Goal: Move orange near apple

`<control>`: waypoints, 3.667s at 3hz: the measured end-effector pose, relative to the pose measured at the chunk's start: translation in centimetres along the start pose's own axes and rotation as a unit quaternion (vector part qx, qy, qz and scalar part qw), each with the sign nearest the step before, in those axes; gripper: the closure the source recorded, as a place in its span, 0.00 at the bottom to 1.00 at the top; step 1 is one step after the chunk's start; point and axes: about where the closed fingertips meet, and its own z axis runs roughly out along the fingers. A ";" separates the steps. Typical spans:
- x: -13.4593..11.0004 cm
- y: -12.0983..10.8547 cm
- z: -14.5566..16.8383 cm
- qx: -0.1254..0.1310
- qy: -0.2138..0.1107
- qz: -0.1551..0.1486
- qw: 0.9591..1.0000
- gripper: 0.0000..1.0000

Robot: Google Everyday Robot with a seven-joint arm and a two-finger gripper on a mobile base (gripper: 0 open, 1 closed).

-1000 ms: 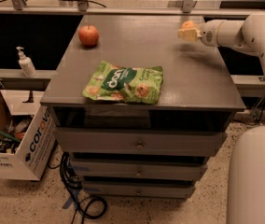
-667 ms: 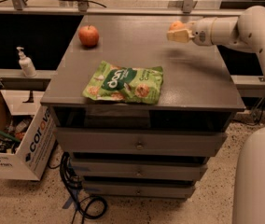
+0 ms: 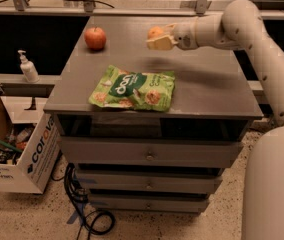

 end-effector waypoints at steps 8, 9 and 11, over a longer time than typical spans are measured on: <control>-0.5 2.1 17.2 -0.025 0.023 0.050 0.998 1.00; -1.1 3.8 18.1 -0.042 0.024 0.043 0.998 0.84; -1.7 4.0 18.5 -0.039 0.026 0.031 0.998 0.37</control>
Offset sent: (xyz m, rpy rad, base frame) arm 0.0166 0.1192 0.0202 0.0163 -0.0276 0.0868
